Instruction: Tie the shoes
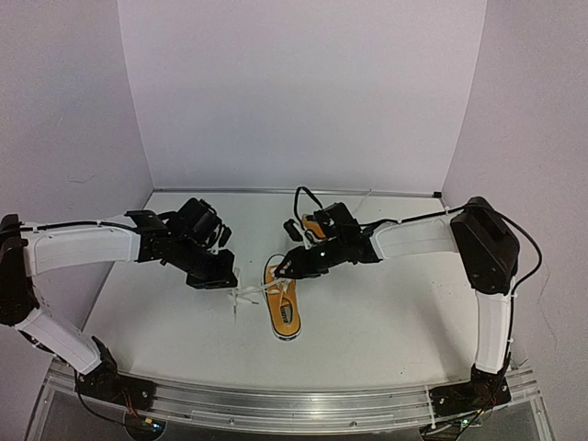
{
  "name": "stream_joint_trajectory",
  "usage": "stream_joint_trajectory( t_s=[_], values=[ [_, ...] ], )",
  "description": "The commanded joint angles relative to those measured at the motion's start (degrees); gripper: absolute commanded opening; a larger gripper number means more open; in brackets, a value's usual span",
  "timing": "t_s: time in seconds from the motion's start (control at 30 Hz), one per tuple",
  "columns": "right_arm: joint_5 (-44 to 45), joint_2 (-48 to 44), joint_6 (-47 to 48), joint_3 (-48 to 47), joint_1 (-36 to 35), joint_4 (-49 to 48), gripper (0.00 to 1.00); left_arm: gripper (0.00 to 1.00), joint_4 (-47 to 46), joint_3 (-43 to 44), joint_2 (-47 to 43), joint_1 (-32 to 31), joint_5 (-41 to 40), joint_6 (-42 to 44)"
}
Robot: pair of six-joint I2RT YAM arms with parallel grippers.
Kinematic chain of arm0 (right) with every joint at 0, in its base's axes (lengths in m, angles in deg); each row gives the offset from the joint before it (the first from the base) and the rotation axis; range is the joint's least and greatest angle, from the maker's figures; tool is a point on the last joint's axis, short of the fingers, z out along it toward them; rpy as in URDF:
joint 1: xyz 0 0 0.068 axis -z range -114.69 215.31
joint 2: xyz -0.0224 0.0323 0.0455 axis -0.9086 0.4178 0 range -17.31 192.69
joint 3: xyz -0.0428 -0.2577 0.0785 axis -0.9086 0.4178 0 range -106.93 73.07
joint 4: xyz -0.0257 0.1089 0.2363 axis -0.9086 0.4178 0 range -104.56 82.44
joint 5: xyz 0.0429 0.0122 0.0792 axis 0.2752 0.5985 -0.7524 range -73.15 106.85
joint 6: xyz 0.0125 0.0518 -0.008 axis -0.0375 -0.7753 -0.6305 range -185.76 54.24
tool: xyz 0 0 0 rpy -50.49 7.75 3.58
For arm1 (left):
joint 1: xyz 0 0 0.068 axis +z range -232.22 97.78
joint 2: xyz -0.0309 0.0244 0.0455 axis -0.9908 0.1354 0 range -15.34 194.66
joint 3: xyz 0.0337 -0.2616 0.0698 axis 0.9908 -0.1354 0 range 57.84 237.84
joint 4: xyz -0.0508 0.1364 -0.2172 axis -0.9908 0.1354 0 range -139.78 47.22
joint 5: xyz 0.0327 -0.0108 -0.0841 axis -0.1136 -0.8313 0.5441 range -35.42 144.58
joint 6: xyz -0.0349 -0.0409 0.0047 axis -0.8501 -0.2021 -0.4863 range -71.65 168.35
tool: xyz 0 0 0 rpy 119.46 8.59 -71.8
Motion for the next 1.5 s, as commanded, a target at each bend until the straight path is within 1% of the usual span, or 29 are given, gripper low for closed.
stream_joint_trajectory(
  t_s=[0.0, 0.07, 0.17, 0.23, 0.53, 0.73, 1.0, 1.13, 1.33, 1.47],
  values=[
    [-1.4, -2.3, 2.7, 0.2, 0.1, 0.8, 0.4, 0.0, -7.8, 6.1, 4.7, 3.1, 2.2, -1.6],
    [-1.8, -2.8, 4.1, 0.1, 0.1, 1.9, 0.37, 0.0, -8.4, 8.9, 7.4, 3.8, 2.5, -1.6],
    [-2.1, -2.9, 6.7, -0.8, 0.1, 5.2, 0.28, 0.0, -9.0, 11.7, 10.3, 4.6, 2.2, -1.8],
    [-2.2, -3.0, 7.9, -1.2, 0.1, 6.5, 0.23, 0.0, -10.3, 12.3, 11.6, 5.3, 2.7, -2.7],
    [-2.9, -4.9, 10.4, -0.2, 0.1, 7.0, 0.1, 0.0, -16.6, 14.9, 16.9, 6.6, 5.3, -5.2],
    [-2.8, -5.7, 11.2, 0.1, 0.1, 6.6, 0.04, 0.0, -19.7, 17.1, 21.3, 6.6, 7.4, -6.5],
    [-2.9, -6.0, 11.3, 0.6, 0.1, 5.9, 0.03, 0.0, -21.4, 19.4, 25.5, 6.6, 8.4, -7.3],
    [-2.9, -6.3, 10.9, 1.1, 0.1, 5.2, 0.03, 0.0, -21.9, 20.2, 27.7, 6.6, 11.9, -7.0],
    [-3.4, -6.3, 10.5, 1.4, 0.1, 4.2, 0.03, 0.0, -22.2, 17.5, 27.3, 6.6, 13.7, -6.6],
    [-3.8, -6.0, 10.6, 1.6, 0.1, 4.0, 0.03, 0.0, -23.5, 16.5, 27.6, 6.5, 16.9, -6.7]
  ],
)
